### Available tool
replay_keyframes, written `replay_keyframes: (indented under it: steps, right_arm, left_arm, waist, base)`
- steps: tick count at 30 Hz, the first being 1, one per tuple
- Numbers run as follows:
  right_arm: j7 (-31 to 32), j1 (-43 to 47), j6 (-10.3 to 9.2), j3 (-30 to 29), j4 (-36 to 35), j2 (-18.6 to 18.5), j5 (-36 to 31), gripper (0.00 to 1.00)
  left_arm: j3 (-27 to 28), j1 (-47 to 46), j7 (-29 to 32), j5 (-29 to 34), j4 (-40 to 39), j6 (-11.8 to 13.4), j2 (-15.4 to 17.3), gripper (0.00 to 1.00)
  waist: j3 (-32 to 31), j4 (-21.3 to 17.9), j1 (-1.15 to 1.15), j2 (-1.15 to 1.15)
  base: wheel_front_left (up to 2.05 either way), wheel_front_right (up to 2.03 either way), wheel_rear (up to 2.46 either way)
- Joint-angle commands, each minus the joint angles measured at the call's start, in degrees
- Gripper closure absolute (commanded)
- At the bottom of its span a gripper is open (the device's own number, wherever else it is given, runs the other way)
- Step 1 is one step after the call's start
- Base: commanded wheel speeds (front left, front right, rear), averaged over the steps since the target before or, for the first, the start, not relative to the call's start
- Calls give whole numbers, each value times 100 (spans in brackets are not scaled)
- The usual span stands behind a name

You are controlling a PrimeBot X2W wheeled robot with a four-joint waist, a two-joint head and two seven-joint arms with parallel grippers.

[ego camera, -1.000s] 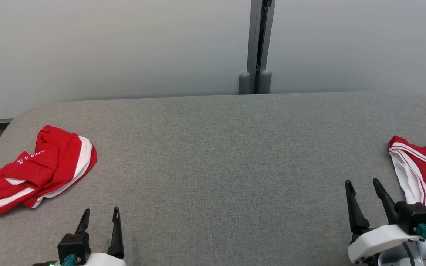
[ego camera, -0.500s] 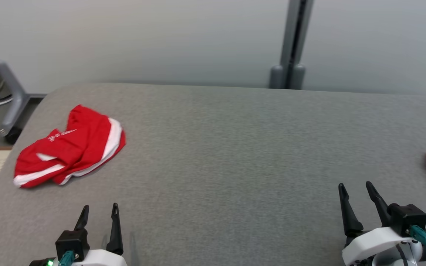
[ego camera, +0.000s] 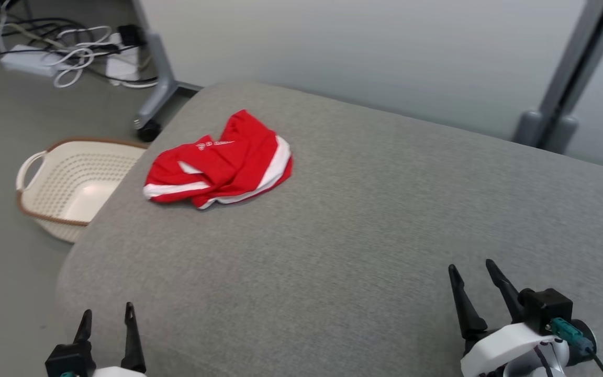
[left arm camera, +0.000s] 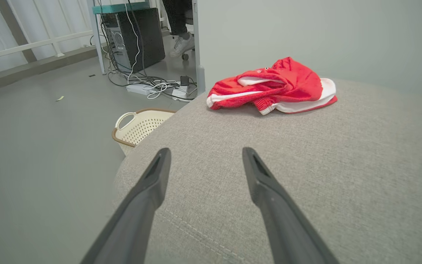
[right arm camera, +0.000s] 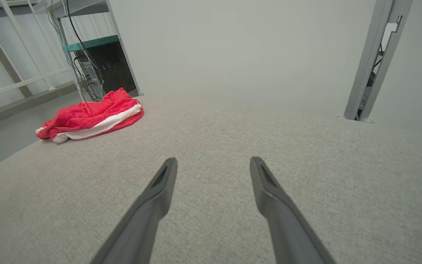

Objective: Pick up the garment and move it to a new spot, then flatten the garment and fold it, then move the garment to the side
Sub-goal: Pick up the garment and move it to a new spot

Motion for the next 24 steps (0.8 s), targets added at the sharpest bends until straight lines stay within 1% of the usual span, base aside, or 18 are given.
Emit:
replay_keyframes:
  steps: [1,5,7,10,13,15,18,23,24]
  right_arm:
    - [2,-57,-2,46,10,-34,16,0]
    - [2,-65,-2,107,25,-36,52,0]
    - [2,-69,-2,155,51,-38,22,0]
    - [2,-56,-2,160,55,-37,-9,0]
    - [2,-67,-2,157,84,-36,-78,0]
    - [2,-116,-2,125,79,-37,-136,0]
    - [2,-172,-2,101,43,-41,-245,0]
    - [2,-363,-2,131,-63,-177,-333,0]
    - [2,-410,-2,144,-97,-218,-337,0]
  left_arm:
    - [97,89,1,32,-22,-22,19,0]
    - [314,203,1,52,-25,-67,19,0]
    - [399,245,1,-32,-32,-152,16,0]
    - [422,257,1,-70,-21,-172,20,0]
    - [411,139,1,-114,29,-211,18,0]
    - [396,16,2,-189,114,-293,19,0]
    - [361,-239,2,-187,446,-419,22,0]
    - [387,-1044,1,-127,975,-635,41,0]
    - [388,-1247,1,-140,1109,-721,56,0]
  waist:
    - [33,393,0,0]
    - [43,522,0,0]
    - [74,522,0,0]
    - [99,490,0,0]
    - [179,384,0,0]
    - [266,294,0,0]
    - [440,138,0,0]
    - [887,-149,0,0]
    - [973,-202,0,0]
  base:
    - [0,0,0]
    - [0,0,0]
    - [0,0,0]
    - [0,0,0]
    - [0,0,0]
    - [0,0,0]
    - [0,0,0]
    - [0,0,0]
    - [0,0,0]
